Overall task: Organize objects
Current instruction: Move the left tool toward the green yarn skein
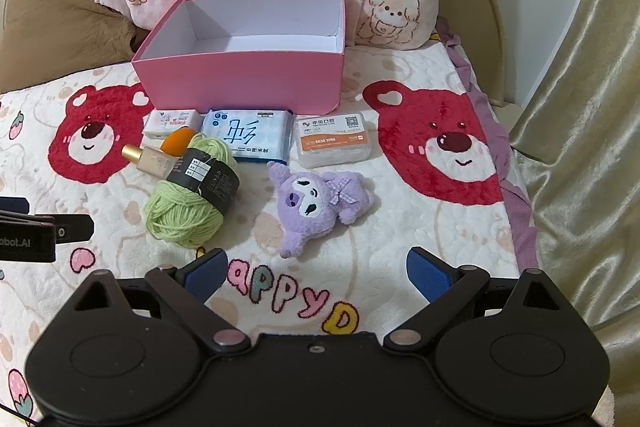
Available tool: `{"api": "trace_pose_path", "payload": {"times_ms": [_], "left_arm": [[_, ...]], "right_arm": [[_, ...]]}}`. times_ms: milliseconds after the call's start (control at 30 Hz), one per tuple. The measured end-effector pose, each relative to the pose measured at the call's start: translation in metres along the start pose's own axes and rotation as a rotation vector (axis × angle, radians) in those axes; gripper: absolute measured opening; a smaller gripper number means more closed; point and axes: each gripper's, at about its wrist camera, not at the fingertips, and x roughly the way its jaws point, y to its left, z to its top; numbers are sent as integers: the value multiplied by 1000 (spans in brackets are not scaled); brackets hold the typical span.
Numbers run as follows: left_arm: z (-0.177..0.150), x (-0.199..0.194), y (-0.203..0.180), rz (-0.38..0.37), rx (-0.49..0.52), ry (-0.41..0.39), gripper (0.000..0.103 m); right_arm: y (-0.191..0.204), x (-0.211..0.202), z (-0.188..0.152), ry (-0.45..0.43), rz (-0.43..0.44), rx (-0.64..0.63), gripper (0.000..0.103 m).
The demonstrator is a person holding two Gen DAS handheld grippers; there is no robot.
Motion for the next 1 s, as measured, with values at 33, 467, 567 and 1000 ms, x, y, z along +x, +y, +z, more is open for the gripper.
{"api": "trace_pose_path", "payload": {"times_ms": [33,467,567,1000], "left_arm": [[0,1,0,3,-2,3,103],[-1,1,2,2,-14,-1,101],[-1,1,3,9,-19,4,102],[-2,4,5,6,-33,23,102]], "right_arm": [[0,0,0,0,0,0,98],[0,0,0,1,0,0,98],[0,0,-1,2,0,-1,98],[-1,2,-2,5,-1,-2,98]]}}
